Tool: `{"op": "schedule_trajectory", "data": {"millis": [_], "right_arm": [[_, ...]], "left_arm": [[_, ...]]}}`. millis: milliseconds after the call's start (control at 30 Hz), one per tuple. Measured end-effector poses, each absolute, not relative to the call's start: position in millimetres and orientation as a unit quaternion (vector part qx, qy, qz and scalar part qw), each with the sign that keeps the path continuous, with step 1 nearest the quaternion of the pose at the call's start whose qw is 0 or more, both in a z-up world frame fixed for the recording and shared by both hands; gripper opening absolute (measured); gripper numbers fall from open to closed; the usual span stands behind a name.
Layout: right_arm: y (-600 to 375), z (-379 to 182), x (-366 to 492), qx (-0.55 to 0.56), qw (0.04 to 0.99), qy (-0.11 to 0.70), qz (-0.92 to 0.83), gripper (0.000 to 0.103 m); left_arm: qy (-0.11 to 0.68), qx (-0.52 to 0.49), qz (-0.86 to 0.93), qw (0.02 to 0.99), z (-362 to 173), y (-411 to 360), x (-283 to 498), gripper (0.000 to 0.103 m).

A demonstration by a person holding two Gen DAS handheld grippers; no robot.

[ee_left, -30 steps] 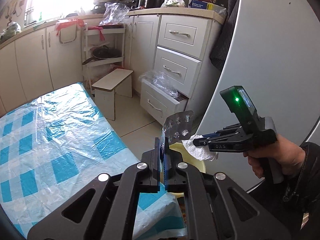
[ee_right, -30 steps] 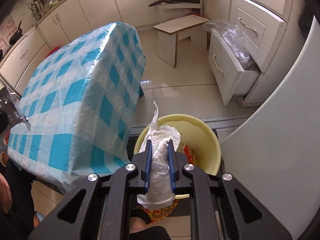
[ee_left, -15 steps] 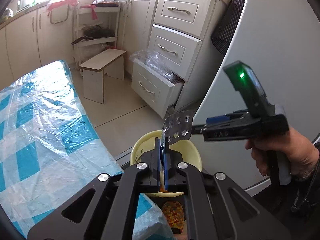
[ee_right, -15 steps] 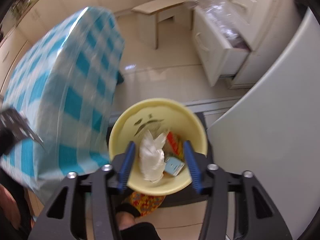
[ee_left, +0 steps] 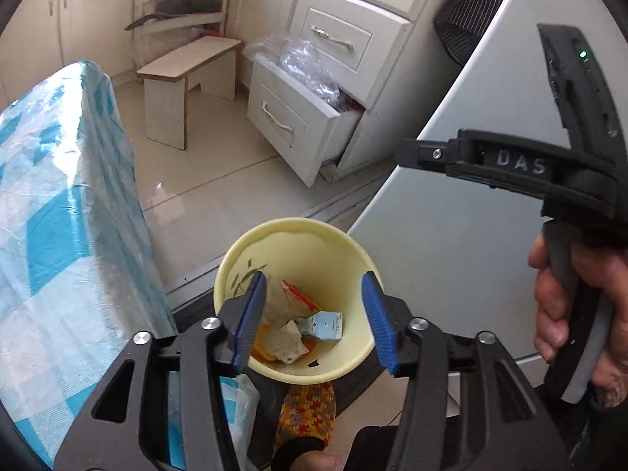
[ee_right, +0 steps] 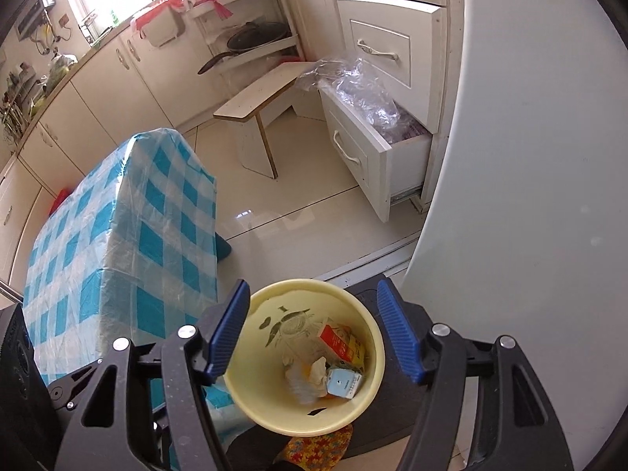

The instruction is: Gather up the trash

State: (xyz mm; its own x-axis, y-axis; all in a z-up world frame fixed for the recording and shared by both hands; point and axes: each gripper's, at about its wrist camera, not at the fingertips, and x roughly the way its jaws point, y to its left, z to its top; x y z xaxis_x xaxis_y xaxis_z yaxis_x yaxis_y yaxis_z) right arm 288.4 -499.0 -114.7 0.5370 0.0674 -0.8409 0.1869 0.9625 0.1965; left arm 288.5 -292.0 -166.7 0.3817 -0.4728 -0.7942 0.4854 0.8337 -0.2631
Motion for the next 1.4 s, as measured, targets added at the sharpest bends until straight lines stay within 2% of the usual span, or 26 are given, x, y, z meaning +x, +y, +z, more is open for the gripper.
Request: {"op": "schedule_trajectory", "data": {"millis": [167, 467, 633, 700, 867, 967, 1067, 1200, 1400], "right_arm": [[-493.5, -111.3, 289.5, 0.131, 0.871, 0.472, -0.027, 0.072], [-483.1, -106.7, 294.4, 0.117, 0.878, 0.463, -0.038, 0.076], [-457.7, -90.9, 299.0, 0.096, 0.895, 0.434, -0.028, 0.077], [-442.1, -82.7, 299.0, 0.082, 0.903, 0.421, -0.020, 0.082], [-389.8, -63.5, 287.2, 0.070, 0.916, 0.395, 0.022, 0.085], [-352.3, -55.6, 264.7, 0.088, 0.924, 0.368, 0.049, 0.090], [-310.0, -57.8, 239.7, 0.094, 0.926, 0.356, 0.084, 0.091], [-253.4, -61.7, 206.6, 0.055, 0.925, 0.356, 0.120, 0.092], [-212.7, -43.8, 164.2, 0.004, 0.938, 0.328, 0.111, 0.096]], "left_arm": [[0.449, 0.005, -0.245, 0.859, -148.5, -259.8, 275.4, 0.069], [0.409, 0.004, -0.147, 0.901, -113.8, -172.3, 252.2, 0.088], [0.403, -0.016, -0.092, 0.910, -100.9, -116.5, 242.1, 0.092], [0.399, -0.023, -0.071, 0.914, -94.1, -94.0, 236.4, 0.093], [0.383, -0.031, -0.029, 0.923, -76.5, -43.1, 217.1, 0.095], [0.378, -0.031, -0.004, 0.925, -69.6, -16.3, 201.7, 0.095], [0.381, -0.028, 0.026, 0.924, -64.3, 7.3, 185.9, 0.095], [0.396, -0.030, 0.057, 0.916, -59.7, 30.8, 164.9, 0.095], [0.371, -0.042, 0.057, 0.926, -38.0, 50.1, 120.1, 0.095]]}}
